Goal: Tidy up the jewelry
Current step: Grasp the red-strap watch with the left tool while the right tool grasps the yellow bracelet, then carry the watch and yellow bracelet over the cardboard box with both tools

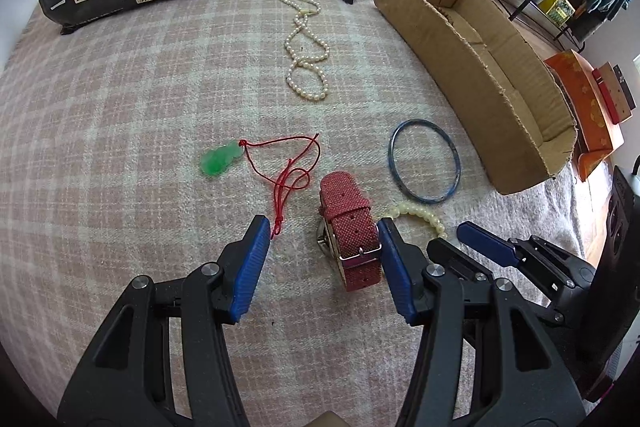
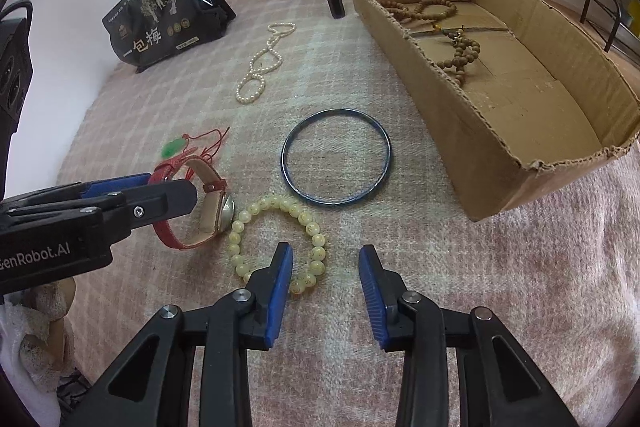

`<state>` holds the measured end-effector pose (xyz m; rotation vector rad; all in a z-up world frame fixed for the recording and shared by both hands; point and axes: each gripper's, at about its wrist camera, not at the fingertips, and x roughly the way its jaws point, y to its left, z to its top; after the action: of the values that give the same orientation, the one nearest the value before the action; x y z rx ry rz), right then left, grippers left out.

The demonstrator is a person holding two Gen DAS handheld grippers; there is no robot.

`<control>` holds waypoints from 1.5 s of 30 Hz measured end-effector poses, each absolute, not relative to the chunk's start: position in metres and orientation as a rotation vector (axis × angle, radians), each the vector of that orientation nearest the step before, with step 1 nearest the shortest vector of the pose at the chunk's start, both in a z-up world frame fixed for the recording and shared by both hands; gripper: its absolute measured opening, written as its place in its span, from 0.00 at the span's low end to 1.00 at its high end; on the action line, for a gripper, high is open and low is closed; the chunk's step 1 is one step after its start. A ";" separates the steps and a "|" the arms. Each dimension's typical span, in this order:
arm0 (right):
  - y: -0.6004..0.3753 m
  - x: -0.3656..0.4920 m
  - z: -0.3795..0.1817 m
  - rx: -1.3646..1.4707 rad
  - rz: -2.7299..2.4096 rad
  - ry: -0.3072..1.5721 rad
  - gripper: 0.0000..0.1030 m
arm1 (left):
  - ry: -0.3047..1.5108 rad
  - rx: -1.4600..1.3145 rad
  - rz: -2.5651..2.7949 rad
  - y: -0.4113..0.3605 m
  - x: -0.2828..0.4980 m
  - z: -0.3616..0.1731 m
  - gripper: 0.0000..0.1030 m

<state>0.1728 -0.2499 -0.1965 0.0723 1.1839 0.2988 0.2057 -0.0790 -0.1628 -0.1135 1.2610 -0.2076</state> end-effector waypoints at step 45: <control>-0.248 0.154 -0.129 0.017 0.372 1.018 0.05 | 1.122 -0.077 -0.217 -0.066 0.193 -0.125 0.18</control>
<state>0.1542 -0.2475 -0.1285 0.0171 1.0181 0.3720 0.1931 -0.0661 -0.1252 -0.0769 1.1221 -0.2168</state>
